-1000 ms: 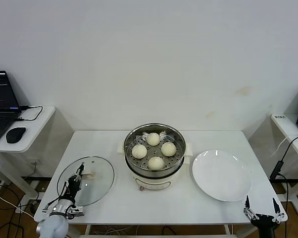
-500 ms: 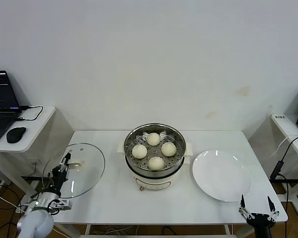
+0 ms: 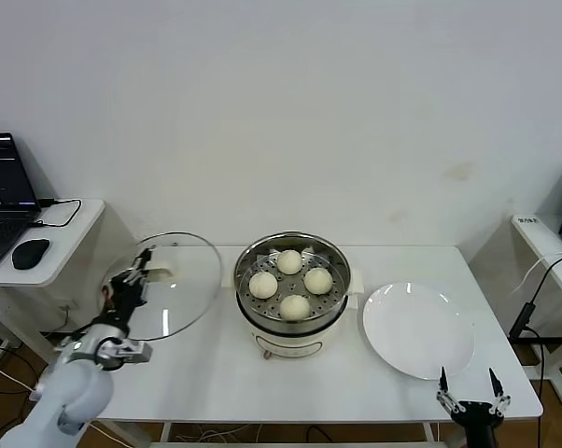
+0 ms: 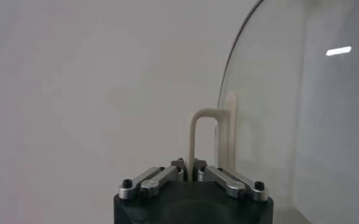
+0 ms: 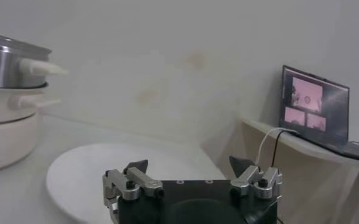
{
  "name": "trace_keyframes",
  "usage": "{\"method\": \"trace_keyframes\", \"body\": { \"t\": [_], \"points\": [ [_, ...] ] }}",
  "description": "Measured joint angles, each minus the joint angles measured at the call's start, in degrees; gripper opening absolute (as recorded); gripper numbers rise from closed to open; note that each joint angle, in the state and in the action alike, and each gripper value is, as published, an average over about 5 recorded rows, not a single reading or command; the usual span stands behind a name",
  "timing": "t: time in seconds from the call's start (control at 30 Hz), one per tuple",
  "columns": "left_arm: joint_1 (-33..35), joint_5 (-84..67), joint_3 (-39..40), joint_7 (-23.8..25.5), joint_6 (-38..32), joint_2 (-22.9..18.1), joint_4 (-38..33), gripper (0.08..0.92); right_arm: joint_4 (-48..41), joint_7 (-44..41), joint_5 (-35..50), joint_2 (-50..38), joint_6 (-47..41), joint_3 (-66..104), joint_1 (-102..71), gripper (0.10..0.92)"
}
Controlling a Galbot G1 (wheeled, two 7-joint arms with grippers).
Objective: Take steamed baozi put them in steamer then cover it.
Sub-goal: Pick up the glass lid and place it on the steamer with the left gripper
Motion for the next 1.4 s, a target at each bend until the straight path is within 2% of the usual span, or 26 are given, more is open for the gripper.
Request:
{"method": "trace_keyframes", "body": {
  "t": [0.27, 0.6, 0.9, 1.4],
  "points": [
    [-11.31, 1.74, 13.3, 4.49, 7.79, -1.26, -1.03, 0.147, -0.95, 0.79, -2.7, 0.1, 0.48, -1.16, 0.61, 0.823],
    [-21.99, 8.67, 25.8, 11.41, 15.48, -8.23, 1.76, 0.147, -1.84, 1.13, -5.33, 0.22, 0.66, -2.26, 1.23, 0.823],
    [-26.41, 14.93, 31.06, 15.72, 19.23, -14.73, 6.1, 0.147, -2.48, 1.2, -6.64, 0.25, 0.87, -2.49, 1.23, 0.823],
    [-28.52, 20.79, 34.44, 16.77, 20.09, -22.39, 12.74, 0.147, -3.12, 1.29, -7.46, 0.27, 1.07, -2.88, 1.18, 0.823]
  ]
}}
